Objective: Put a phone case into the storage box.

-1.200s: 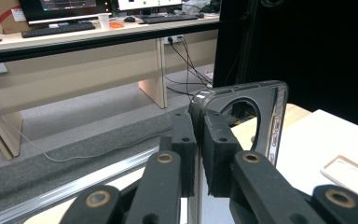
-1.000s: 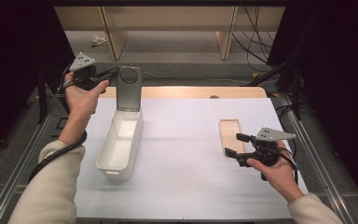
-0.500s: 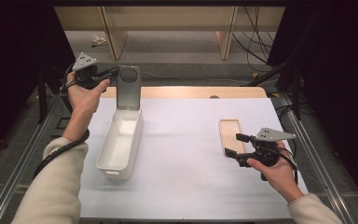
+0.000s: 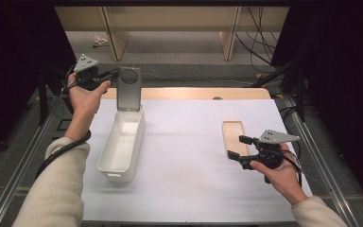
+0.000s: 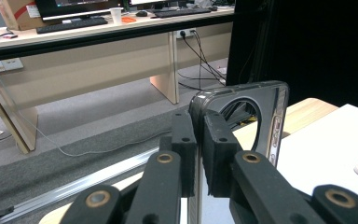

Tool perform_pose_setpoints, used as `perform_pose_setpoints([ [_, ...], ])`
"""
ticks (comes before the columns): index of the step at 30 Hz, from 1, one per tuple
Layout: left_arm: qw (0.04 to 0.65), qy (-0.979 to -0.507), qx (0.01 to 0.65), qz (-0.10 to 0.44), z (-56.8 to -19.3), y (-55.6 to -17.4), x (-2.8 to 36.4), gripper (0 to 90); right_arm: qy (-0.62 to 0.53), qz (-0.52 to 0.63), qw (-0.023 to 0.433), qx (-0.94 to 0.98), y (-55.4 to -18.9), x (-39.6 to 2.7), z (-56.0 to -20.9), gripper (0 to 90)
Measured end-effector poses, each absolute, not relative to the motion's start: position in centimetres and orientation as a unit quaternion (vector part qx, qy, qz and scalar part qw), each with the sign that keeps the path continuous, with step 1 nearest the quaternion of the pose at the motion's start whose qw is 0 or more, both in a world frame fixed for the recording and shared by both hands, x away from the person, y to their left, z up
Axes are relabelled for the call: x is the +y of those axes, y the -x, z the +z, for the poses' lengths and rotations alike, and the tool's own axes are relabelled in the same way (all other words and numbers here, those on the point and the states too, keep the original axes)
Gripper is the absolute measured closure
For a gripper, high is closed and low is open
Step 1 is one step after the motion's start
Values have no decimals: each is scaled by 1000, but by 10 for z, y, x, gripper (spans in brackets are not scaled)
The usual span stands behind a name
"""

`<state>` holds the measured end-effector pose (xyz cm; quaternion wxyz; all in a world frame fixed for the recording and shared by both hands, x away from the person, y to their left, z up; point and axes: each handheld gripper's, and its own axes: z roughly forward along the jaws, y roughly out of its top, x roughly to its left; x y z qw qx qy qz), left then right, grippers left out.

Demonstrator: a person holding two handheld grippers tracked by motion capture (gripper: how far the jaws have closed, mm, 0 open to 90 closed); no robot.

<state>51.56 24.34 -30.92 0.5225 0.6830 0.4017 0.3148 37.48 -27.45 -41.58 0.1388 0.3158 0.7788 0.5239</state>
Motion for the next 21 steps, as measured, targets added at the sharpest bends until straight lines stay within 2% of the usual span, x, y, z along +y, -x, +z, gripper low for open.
perform_pose_setpoints([
  [21, 526, -679, 405, 314, -332, -524, 246, 836, -318, 523, 137, 779, -375, -275, -417, 212],
])
